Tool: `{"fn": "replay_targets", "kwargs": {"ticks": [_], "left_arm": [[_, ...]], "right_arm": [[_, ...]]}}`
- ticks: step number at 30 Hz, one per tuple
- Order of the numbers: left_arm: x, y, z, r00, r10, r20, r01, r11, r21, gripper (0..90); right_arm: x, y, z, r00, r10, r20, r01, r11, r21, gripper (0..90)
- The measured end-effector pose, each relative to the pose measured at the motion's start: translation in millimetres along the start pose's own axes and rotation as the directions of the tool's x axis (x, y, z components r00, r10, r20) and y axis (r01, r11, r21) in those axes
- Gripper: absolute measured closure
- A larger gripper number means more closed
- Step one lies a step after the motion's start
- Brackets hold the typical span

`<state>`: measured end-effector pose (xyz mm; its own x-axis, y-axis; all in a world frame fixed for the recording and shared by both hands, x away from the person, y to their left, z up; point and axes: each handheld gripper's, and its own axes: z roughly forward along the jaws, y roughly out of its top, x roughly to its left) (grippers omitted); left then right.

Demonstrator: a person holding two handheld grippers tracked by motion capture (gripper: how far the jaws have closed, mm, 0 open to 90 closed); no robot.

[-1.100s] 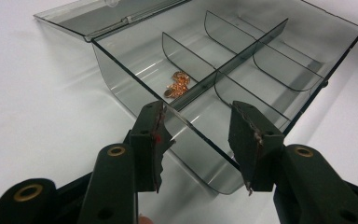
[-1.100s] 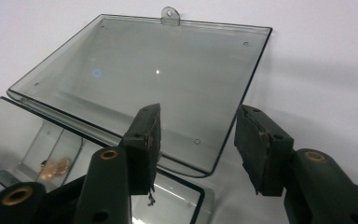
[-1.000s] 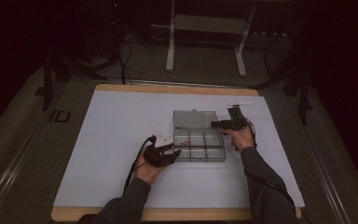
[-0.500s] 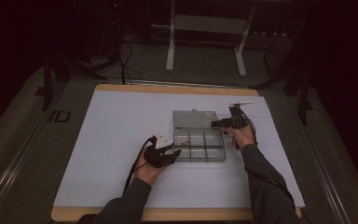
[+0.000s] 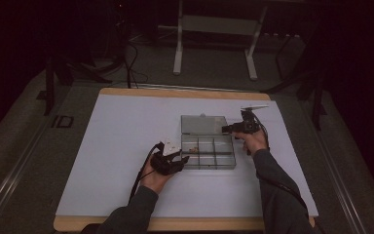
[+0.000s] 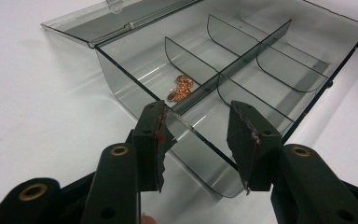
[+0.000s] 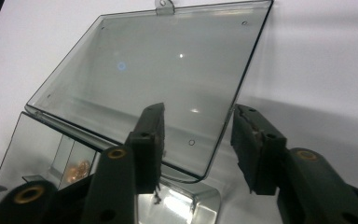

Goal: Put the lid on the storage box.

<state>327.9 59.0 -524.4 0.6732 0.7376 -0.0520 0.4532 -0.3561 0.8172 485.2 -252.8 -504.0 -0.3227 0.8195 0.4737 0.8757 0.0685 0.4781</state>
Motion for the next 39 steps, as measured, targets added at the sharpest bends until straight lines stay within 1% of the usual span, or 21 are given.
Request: {"fn": "replay_targets", "kwargs": {"ticks": [1, 3, 4, 7, 8, 10, 12, 14, 18, 22, 24, 27, 29, 35, 39], "left_arm": [[-0.1, 0.0, 0.0, 1.0000, 0.000, 0.000, 0.000, 1.0000, 0.000, 58.1], [-0.2, 0.0, 0.0, 1.0000, 0.000, -0.002, 0.000, 1.0000, 0.000, 58.1], [-0.2, 0.0, 0.0, 1.0000, 0.000, -0.002, 0.000, 1.0000, 0.000, 58.1], [-0.1, -0.1, 0.0, 1.0000, 0.000, -0.001, 0.000, 1.0000, 0.000, 58.1], [-0.1, -0.1, 0.0, 1.0000, 0.000, -0.001, 0.000, 1.0000, -0.001, 58.1], [0.0, -0.2, 0.0, 1.0000, -0.001, 0.000, 0.001, 1.0000, -0.002, 58.1], [0.1, -0.2, 0.0, 1.0000, -0.002, 0.001, 0.002, 1.0000, -0.002, 58.1], [0.1, -0.2, 0.0, 1.0000, -0.002, 0.000, 0.002, 1.0000, -0.002, 58.1], [0.1, -0.2, 0.0, 1.0000, -0.002, 0.000, 0.002, 1.0000, -0.002, 58.1], [0.1, -0.2, 0.0, 1.0000, -0.002, 0.001, 0.002, 1.0000, -0.002, 58.1], [0.2, -0.3, 0.0, 1.0000, -0.002, 0.001, 0.002, 1.0000, -0.002, 58.1], [0.3, -0.5, 0.0, 1.0000, -0.004, 0.002, 0.004, 1.0000, -0.003, 58.1], [0.2, -0.5, 0.0, 1.0000, -0.005, 0.002, 0.005, 1.0000, -0.003, 58.1], [0.3, -0.4, 0.0, 1.0000, -0.004, 0.002, 0.004, 1.0000, -0.003, 58.1], [0.2, -0.4, 0.0, 1.0000, -0.004, 0.001, 0.004, 1.0000, -0.003, 58.1]], "right_arm": [[0.0, 0.0, -1.4, 0.9999, -0.007, 0.012, 0.007, 1.000, -0.012, 63.4], [2.0, 0.3, -2.2, 0.9992, -0.026, 0.031, 0.026, 1.000, -0.016, 65.4], [2.0, 0.4, -2.4, 0.9992, -0.024, 0.032, 0.025, 1.000, -0.015, 65.4], [-1.7, 0.3, -2.1, 1.0000, -0.006, 0.007, 0.006, 1.000, -0.014, 64.8], [-2.7, 0.2, -1.4, 1.0000, 0.002, -0.002, -0.002, 1.000, -0.015, 63.0], [-2.4, 0.0, 0.6, 0.9999, 0.003, -0.011, -0.003, 1.000, -0.010, 57.7], [-0.9, 0.1, 2.4, 1.0000, 0.003, -0.004, -0.004, 1.000, -0.011, 56.0], [-0.9, 0.2, 2.8, 0.9999, 0.011, -0.004, -0.011, 1.000, -0.010, 55.5], [0.5, 0.7, 5.2, 0.9996, 0.026, -0.005, -0.026, 1.000, -0.003, 51.5], [0.5, 1.1, 6.3, 0.9992, 0.038, -0.008, -0.038, 0.999, -0.001, 51.1], [-0.1, 1.4, 7.0, 0.9985, 0.052, -0.017, -0.052, 0.999, 0.005, 50.6], [-1.7, 1.9, 9.8, 0.9962, 0.074, -0.046, -0.074, 0.997, 0.018, 48.9], [-1.3, 2.0, 10.8, 0.9957, 0.080, -0.047, -0.079, 0.997, 0.016, 48.8], [-0.3, 1.9, 10.1, 0.9969, 0.066, -0.042, -0.066, 0.998, 0.010, 49.7], [0.0, 1.5, 7.2, 0.9971, 0.062, -0.044, -0.063, 0.998, -0.018, 54.9]]}}
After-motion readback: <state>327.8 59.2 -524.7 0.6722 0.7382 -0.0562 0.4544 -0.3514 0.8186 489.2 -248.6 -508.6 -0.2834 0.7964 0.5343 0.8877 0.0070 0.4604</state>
